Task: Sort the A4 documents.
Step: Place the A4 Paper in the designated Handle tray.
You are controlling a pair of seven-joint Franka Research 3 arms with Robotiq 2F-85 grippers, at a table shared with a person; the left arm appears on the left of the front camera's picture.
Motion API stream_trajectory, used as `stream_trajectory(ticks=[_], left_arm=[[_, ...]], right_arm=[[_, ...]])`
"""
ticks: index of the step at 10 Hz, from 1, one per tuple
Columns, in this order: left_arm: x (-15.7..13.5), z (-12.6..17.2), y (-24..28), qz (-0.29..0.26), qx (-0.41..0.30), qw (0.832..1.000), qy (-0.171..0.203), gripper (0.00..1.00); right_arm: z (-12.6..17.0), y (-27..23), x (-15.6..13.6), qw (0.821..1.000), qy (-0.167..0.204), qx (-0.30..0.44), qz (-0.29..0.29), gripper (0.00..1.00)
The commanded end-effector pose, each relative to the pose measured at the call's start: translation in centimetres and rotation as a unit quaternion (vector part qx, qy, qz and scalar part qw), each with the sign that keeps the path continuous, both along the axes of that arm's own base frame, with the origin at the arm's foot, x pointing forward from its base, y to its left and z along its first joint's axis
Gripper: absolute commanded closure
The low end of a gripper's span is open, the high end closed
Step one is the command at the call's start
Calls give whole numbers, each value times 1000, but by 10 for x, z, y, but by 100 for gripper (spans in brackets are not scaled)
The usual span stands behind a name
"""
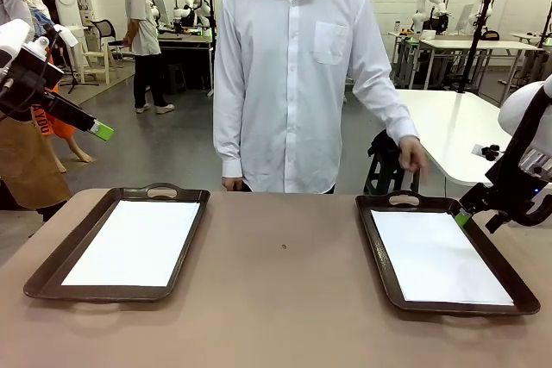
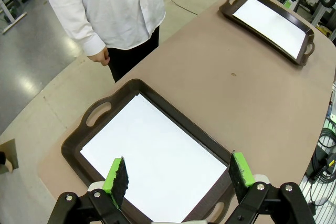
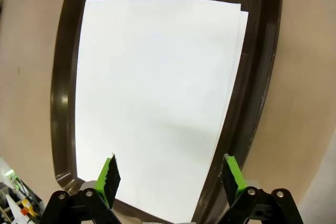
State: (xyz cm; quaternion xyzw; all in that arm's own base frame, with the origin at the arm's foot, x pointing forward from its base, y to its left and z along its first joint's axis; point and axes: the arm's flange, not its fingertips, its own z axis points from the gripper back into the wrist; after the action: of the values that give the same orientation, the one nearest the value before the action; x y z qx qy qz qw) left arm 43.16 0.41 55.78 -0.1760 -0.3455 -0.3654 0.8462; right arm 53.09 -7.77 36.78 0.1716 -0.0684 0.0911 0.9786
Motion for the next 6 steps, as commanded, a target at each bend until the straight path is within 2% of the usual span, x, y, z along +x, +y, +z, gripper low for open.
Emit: stream_trajectory(ticks=[1, 6], left_arm=[[0, 0, 1, -3, 1, 1000, -4, 0], [0, 0, 1, -3, 1, 1000, -4, 0]], right_arm=[[-1, -1, 2, 1000, -1, -1, 3, 0], [-1, -1, 2, 1000, -1, -1, 3, 0]])
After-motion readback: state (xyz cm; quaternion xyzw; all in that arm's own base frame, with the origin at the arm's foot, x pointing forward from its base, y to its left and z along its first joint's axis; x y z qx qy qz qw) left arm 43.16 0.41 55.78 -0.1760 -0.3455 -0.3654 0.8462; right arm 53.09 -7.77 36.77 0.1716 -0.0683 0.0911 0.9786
